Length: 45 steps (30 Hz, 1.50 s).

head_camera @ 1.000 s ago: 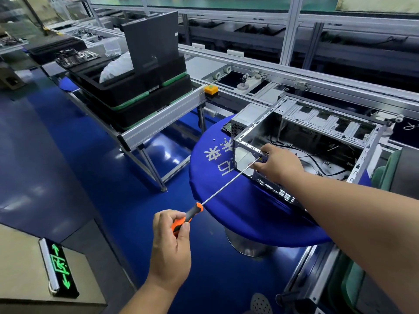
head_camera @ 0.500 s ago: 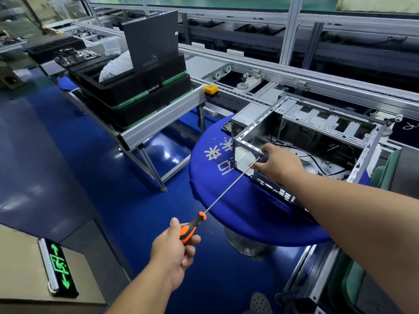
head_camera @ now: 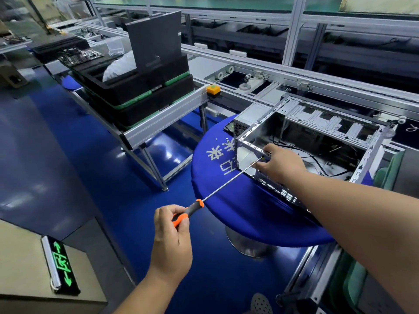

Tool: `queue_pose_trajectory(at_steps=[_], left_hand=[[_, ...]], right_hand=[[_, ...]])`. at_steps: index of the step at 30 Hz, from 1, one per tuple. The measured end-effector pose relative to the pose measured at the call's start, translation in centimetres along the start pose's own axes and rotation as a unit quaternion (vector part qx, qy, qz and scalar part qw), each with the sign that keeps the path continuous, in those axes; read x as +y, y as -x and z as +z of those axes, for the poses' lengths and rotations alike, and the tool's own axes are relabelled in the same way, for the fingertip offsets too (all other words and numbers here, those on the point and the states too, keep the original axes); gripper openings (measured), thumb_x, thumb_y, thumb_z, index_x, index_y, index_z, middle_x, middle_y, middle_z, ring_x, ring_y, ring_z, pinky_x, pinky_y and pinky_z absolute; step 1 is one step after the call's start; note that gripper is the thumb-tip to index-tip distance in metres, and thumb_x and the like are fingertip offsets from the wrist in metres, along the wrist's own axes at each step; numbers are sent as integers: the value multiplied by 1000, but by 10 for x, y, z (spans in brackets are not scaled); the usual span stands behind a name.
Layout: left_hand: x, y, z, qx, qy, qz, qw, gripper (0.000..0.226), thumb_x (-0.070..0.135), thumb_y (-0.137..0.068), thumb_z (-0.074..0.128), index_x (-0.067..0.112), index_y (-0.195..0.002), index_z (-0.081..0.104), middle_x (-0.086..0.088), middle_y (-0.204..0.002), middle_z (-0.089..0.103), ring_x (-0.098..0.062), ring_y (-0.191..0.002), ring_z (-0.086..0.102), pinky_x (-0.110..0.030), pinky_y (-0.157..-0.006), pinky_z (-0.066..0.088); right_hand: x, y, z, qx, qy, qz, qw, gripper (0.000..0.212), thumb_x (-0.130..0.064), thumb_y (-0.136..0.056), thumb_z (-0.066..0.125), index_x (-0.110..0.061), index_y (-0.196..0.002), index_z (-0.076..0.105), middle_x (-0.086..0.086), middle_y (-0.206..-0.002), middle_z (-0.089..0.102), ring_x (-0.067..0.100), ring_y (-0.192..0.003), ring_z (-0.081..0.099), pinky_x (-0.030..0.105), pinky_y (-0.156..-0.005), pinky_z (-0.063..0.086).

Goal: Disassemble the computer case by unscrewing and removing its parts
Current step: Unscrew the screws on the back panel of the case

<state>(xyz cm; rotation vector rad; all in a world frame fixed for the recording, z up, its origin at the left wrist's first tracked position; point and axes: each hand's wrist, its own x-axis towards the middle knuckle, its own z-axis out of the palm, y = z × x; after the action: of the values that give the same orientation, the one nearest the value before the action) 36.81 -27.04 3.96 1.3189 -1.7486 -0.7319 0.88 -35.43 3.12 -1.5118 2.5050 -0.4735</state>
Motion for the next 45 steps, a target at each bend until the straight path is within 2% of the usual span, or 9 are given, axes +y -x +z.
queue_pose_trajectory(at_steps=[3, 7, 13, 17, 21, 25, 31, 37, 45], left_hand=[[-2, 2, 2, 11, -50, 80, 995, 22, -1, -100, 57, 19, -111, 56, 8, -112, 48, -9, -100, 54, -9, -83, 42], [-5, -1, 1, 16, -38, 22, 999, 15, 11, -104, 57, 24, -110, 61, 7, -106, 56, -12, -89, 60, -14, -74, 46], [-5, -6, 5, 17, 38, -148, 988, 24, 37, -111, 44, 35, -99, 65, 3, -81, 72, -9, -62, 65, -19, -59, 47], [-4, -10, 9, -12, 185, -353, 917, 48, 53, -111, 38, 18, -101, 69, -9, -65, 68, -14, -48, 49, -26, -45, 41], [-3, -8, 10, -9, 226, -420, 879, 56, 63, -106, 42, 16, -104, 72, -3, -58, 57, -11, -46, 50, -24, -40, 37], [-2, -7, 9, -23, 283, -421, 862, 48, 58, -105, 50, 15, -110, 69, -6, -69, 62, -12, -49, 49, -24, -41, 36], [-2, -7, 7, -12, 359, -377, 854, 26, 1, -102, 58, 13, -124, 55, -10, -99, 57, -13, -62, 53, -26, -48, 41], [-2, -8, 12, 9, 252, -310, 917, 8, 17, -107, 59, 10, -107, 63, -11, -92, 63, -13, -61, 59, -27, -52, 48], [-2, -6, 12, -11, 243, -351, 904, 42, 49, -110, 46, 15, -102, 69, -11, -71, 70, -14, -52, 55, -23, -43, 42]], right_hand=[[-1, 0, -1, 0, 1, 0, 1000, 71, -78, -75, 67, -40, -132, 51, -8, -117, 72, 25, -107, 66, 34, -76, 45], [0, 1, -1, -1, 2, -2, 1000, 72, -79, -75, 66, -40, -134, 50, -7, -122, 71, 26, -109, 66, 36, -80, 48], [0, 1, -1, -5, -2, -4, 1000, 73, -78, -74, 67, -40, -133, 50, -7, -123, 70, 26, -110, 66, 37, -83, 50], [0, 1, -2, -9, -4, -3, 1000, 72, -78, -74, 68, -40, -132, 50, -9, -119, 71, 25, -108, 66, 37, -82, 50], [1, 1, -2, -9, -5, -3, 1000, 72, -77, -74, 68, -40, -133, 50, -10, -118, 71, 24, -107, 66, 36, -81, 51], [0, 1, -1, -10, -8, -3, 1000, 72, -78, -73, 69, -40, -132, 50, -9, -117, 72, 25, -106, 66, 37, -83, 52], [2, -1, -1, -7, -10, -6, 1000, 73, -79, -72, 69, -40, -131, 51, -9, -114, 72, 25, -105, 66, 36, -82, 51], [2, 0, -1, -4, -17, -11, 1000, 69, -77, -72, 70, -40, -128, 53, -9, -109, 72, 24, -102, 66, 35, -76, 46], [2, 2, -5, -15, -13, -5, 1000, 74, -75, -71, 73, -38, -131, 51, -7, -114, 72, 25, -104, 66, 35, -76, 46]])
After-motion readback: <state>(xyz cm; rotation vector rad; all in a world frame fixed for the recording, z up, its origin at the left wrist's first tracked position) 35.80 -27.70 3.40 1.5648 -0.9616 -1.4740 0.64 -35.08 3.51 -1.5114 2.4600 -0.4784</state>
